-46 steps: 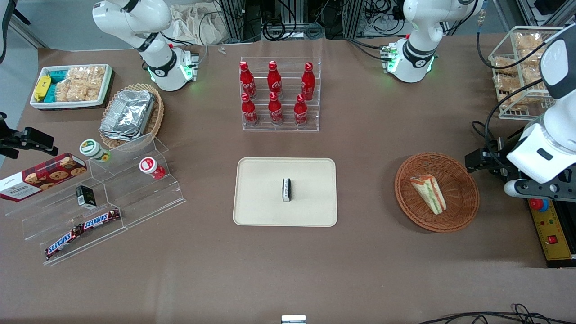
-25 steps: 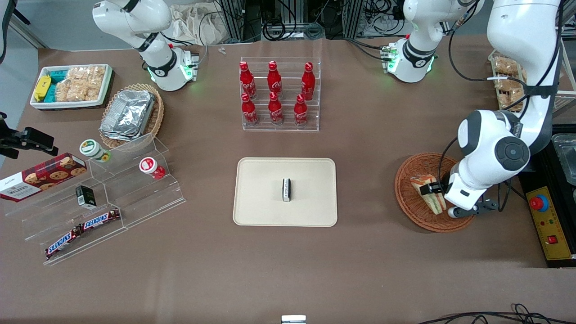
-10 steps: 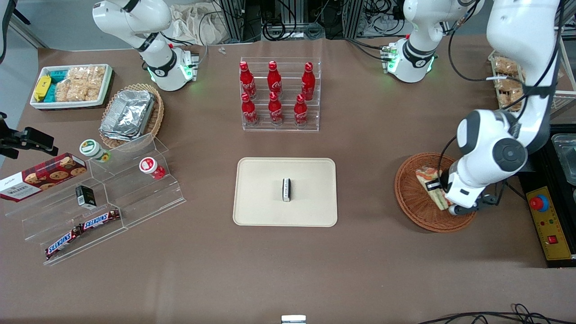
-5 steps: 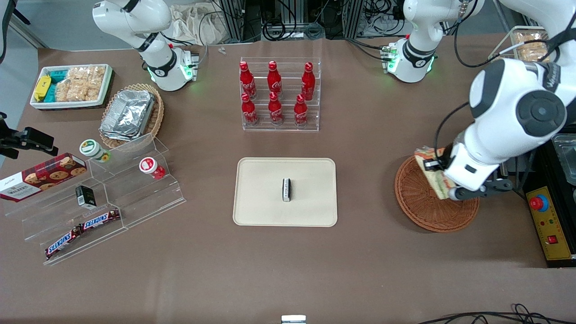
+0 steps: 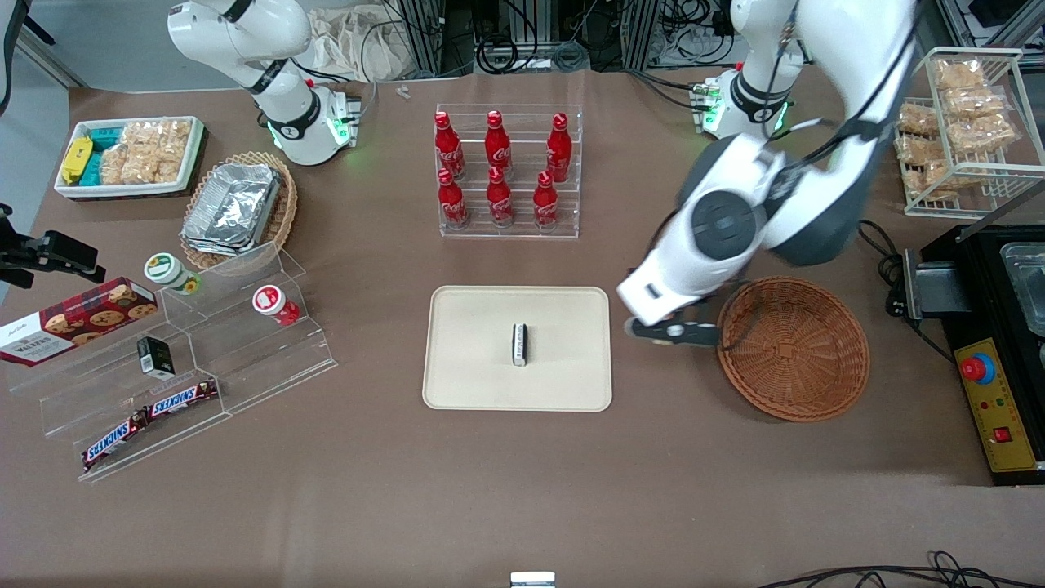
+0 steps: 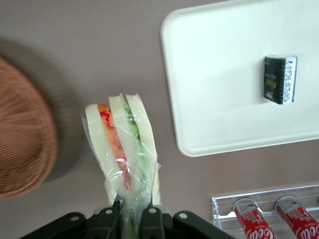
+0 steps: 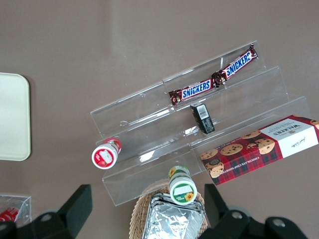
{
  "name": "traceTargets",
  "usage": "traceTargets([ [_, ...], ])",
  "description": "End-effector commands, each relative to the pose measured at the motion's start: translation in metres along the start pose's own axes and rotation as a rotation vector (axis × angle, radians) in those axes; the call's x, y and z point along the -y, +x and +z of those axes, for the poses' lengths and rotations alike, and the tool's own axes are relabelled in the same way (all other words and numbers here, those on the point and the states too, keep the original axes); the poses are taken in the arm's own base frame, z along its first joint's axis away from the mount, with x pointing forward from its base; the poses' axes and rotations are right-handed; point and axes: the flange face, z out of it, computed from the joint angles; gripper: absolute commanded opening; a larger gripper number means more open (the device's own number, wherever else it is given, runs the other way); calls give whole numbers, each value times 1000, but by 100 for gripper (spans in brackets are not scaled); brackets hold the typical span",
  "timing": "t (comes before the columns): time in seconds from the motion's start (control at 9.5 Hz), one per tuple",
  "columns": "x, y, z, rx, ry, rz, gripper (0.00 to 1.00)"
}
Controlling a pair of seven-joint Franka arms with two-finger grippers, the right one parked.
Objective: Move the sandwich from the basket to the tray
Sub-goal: 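Lift the sandwich out of the basket and carry it toward the white tray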
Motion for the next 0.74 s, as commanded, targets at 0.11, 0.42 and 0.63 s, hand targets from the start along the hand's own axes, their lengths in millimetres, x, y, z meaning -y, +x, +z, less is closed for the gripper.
traceTargets([
  [0.11, -35, 34, 28, -17, -44, 51, 0],
  [0.42, -60, 49, 74, -76, -71, 87, 0],
  [0.63, -71, 58, 106, -95, -106, 97, 0],
])
